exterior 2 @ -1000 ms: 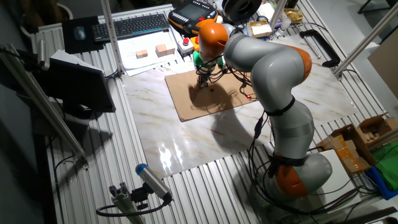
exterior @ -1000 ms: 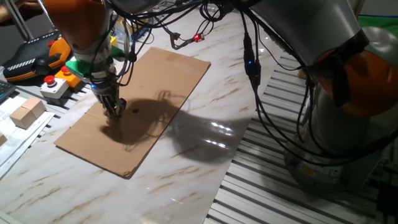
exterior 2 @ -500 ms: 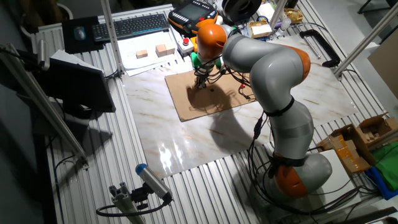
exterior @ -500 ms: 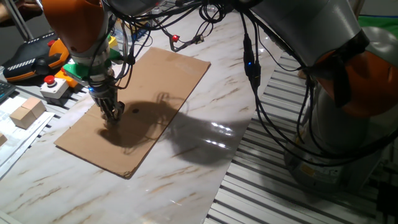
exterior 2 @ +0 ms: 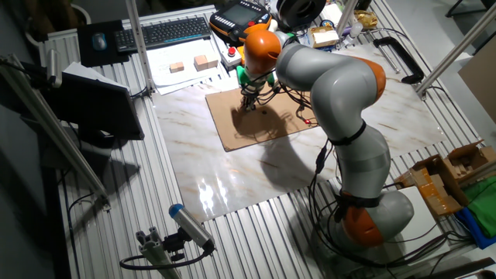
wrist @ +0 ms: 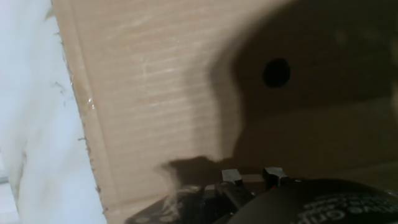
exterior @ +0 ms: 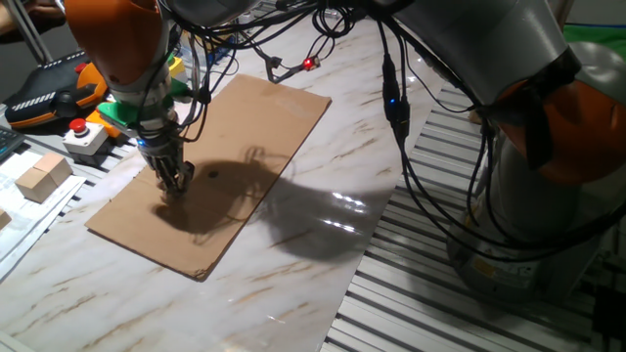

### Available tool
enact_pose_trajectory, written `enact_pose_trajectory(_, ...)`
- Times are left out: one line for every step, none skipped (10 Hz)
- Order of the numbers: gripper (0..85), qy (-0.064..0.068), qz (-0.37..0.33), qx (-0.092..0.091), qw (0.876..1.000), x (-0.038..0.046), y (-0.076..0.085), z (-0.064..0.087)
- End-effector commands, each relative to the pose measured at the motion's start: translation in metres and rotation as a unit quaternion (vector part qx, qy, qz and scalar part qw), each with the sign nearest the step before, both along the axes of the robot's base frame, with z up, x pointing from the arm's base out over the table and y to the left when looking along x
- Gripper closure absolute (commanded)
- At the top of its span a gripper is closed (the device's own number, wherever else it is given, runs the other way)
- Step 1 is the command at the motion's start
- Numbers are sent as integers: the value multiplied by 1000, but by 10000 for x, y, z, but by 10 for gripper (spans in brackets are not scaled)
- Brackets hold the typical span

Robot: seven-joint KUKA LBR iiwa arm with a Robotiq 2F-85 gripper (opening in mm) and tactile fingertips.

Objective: Use the gripper to push the small block from left to right

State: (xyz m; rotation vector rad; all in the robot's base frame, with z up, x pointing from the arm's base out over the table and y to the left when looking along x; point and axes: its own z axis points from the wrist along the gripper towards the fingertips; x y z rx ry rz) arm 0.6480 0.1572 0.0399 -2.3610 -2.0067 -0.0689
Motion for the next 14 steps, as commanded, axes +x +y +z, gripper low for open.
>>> enact_pose_trajectory(840,0,2,0,1000,1,13,5)
enact_pose_trajectory(840,-1,5,0,1000,3,39,16)
enact_pose_trajectory(840,-2,7,2,1000,3,75,20)
enact_pose_trajectory(840,-3,9,1,1000,-2,118,24)
enact_pose_trajectory(840,-3,10,0,1000,-4,144,37)
enact_pose_trajectory(840,-3,14,0,1000,-4,167,46)
enact_pose_trajectory(840,-3,18,0,1000,-4,185,48)
enact_pose_trajectory(840,-4,21,2,1000,-5,206,38)
enact_pose_trajectory(840,-5,23,3,1000,-7,226,30)
enact_pose_trajectory(840,-4,26,4,1000,-6,238,27)
enact_pose_trajectory(840,-3,29,5,1000,-6,249,32)
enact_pose_trajectory(840,-4,33,5,999,-4,261,36)
enact_pose_trajectory(840,-4,37,4,999,-1,277,35)
enact_pose_trajectory(840,-4,39,4,999,1,302,40)
